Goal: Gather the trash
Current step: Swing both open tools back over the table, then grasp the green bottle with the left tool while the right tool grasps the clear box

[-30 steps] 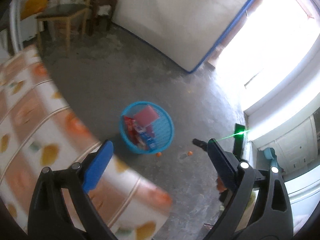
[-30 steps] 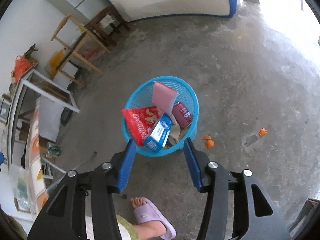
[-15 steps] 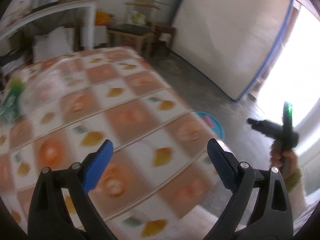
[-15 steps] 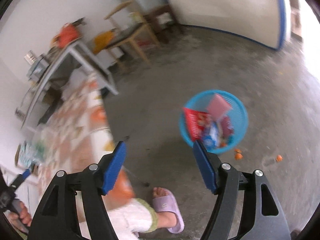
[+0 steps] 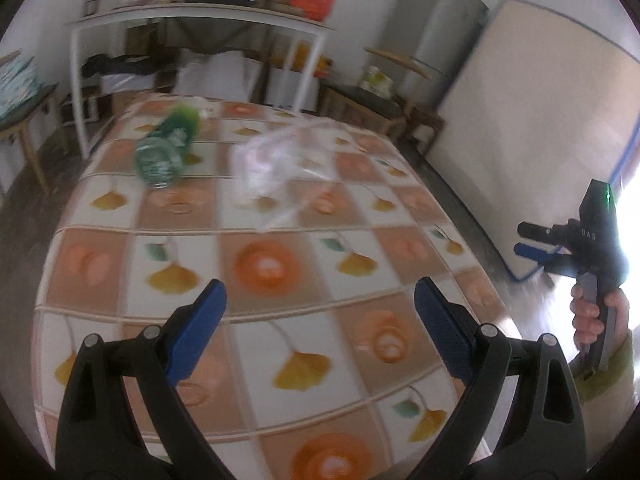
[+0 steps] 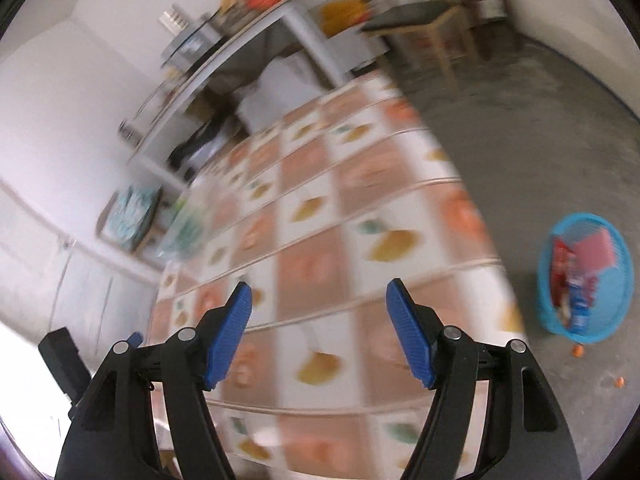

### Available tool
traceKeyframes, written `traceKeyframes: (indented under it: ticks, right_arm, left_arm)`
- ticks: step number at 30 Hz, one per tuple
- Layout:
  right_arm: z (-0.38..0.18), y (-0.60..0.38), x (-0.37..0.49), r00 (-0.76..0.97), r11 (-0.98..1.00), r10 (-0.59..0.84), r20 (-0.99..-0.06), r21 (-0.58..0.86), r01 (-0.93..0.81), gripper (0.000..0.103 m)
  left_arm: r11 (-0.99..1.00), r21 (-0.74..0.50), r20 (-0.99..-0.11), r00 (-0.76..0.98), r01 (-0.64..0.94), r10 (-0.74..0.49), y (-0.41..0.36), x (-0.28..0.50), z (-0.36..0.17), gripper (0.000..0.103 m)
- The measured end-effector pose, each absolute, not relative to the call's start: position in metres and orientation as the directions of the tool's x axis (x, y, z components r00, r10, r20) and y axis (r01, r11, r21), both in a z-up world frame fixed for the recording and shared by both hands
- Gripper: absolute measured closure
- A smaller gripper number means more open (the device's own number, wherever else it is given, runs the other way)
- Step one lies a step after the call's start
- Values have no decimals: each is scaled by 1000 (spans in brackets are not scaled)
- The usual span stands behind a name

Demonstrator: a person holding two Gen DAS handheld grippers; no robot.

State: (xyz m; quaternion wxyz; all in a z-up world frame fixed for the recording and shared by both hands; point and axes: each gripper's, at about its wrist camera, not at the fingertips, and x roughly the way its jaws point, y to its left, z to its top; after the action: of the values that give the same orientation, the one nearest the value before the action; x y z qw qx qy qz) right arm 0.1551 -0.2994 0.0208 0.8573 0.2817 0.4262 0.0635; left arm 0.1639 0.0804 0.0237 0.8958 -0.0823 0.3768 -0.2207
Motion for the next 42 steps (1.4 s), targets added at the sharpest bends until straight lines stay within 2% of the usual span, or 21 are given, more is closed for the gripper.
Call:
traceKeyframes:
  ticks: [5,10,13,15,20,24,31,35,37,40,41,42]
  right_arm:
    - [27,-240,204,583,883,376,-720,470,11,35]
    - [24,-208,255,585,925,328,-741,379,-39,35]
    - [19,-202,281,559,916,359,-748,396,-58,35]
    - [15,-198,303,535,901,396,-747,428,-70,35]
    - [8,-186,343,525,917,390,-757,371,-146,35]
    - [0,-182,377,492,902,432,-756,354,-247,35]
    - [-24,-173,422,464,897,418,-781,273,-348,36]
    - [-39,-166,436,424,885,432,-796,284,-370,49]
    - [-43,-164,439,417,884,433,-799,286,-371,57]
    - [-48,-164,439,401,881,443,-802,309,-357,76]
    - [-48,-163,439,399,883,441,-804,309,-353,85]
    - [-48,-164,437,397,889,432,-810,307,-340,88]
  left_arm:
    - [906,-339,-618,667,252,-416,123,172,24,12]
    - [918,-344,-603,703,197,-377,155,196,28,12]
    - [923,-332,-604,708,192,-365,163,221,30,12]
    - [928,-324,-621,698,186,-356,167,247,32,12]
    - [918,-356,-683,623,173,-382,172,329,28,12]
    - [932,-329,-780,514,150,-357,169,394,13,12]
    - [958,-249,-858,427,143,-286,163,435,-15,12]
    - [965,-223,-864,431,138,-261,163,435,-19,16]
    - [967,-214,-873,417,138,-253,161,434,-22,27]
    - [965,-231,-877,402,125,-262,161,433,-26,36]
    - [966,-229,-877,405,123,-260,161,432,-26,36]
    - [967,-225,-876,408,123,-256,161,432,-26,36]
